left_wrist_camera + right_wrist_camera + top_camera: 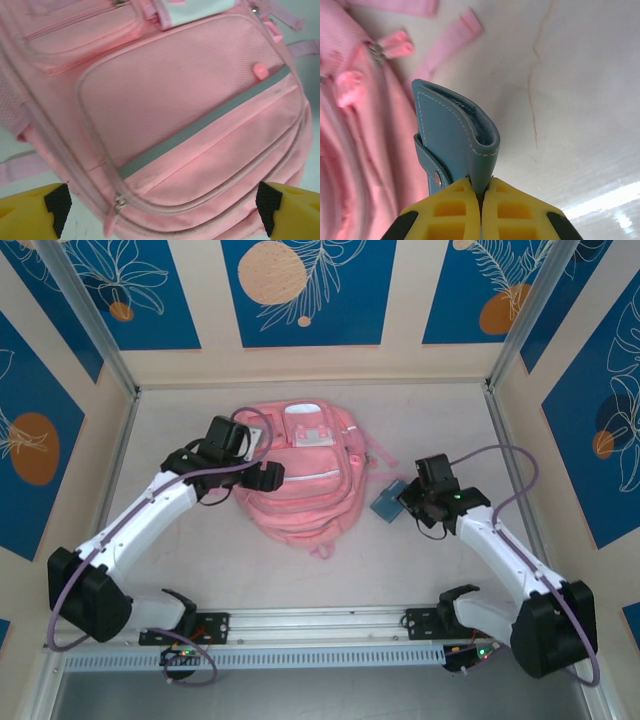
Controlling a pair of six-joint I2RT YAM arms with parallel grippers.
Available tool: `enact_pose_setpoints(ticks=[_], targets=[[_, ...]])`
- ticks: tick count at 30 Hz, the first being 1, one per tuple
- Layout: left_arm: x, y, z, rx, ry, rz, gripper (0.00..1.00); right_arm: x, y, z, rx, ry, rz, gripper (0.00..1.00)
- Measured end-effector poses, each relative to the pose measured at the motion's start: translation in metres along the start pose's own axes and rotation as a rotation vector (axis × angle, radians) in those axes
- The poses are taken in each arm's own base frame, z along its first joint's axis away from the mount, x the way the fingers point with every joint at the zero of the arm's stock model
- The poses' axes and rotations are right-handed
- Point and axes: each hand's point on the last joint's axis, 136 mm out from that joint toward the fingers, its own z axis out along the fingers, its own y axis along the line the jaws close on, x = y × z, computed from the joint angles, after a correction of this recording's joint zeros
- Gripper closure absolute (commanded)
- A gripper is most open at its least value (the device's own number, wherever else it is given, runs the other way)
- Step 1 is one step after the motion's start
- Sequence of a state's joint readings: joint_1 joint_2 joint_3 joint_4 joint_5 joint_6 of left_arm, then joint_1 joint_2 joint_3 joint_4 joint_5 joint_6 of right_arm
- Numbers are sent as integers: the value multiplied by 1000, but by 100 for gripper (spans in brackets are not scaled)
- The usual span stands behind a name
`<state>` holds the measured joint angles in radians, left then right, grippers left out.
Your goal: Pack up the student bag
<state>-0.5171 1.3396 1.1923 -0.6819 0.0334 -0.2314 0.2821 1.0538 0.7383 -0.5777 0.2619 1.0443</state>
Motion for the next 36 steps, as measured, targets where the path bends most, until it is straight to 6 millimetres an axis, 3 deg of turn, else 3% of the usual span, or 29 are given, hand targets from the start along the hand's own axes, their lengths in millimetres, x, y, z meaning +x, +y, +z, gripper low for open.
enact_pose_setpoints(ticks=[4,13,16,22,30,34,36], targets=[[-2,-27,13,35,53,137,14,-13,0,-16,-37,-30,-5,100],[12,-84,56,111,209,447,33,-17,-9,-20,-64,16,30,100],[15,-90,73,123,256,486,43,-15,-11,-20,-77,29,37,100],[19,-92,100,120,332,490,51,-8,-21,-14,-79,70,71,100],[26,-93,104,130,381,483,78,-6,-18,-14,-102,85,80,100],[26,-95,103,133,381,489,97,-6,-17,-14,-111,91,83,100],[24,-95,102,130,378,490,100,-6,-17,-14,-113,93,84,100]])
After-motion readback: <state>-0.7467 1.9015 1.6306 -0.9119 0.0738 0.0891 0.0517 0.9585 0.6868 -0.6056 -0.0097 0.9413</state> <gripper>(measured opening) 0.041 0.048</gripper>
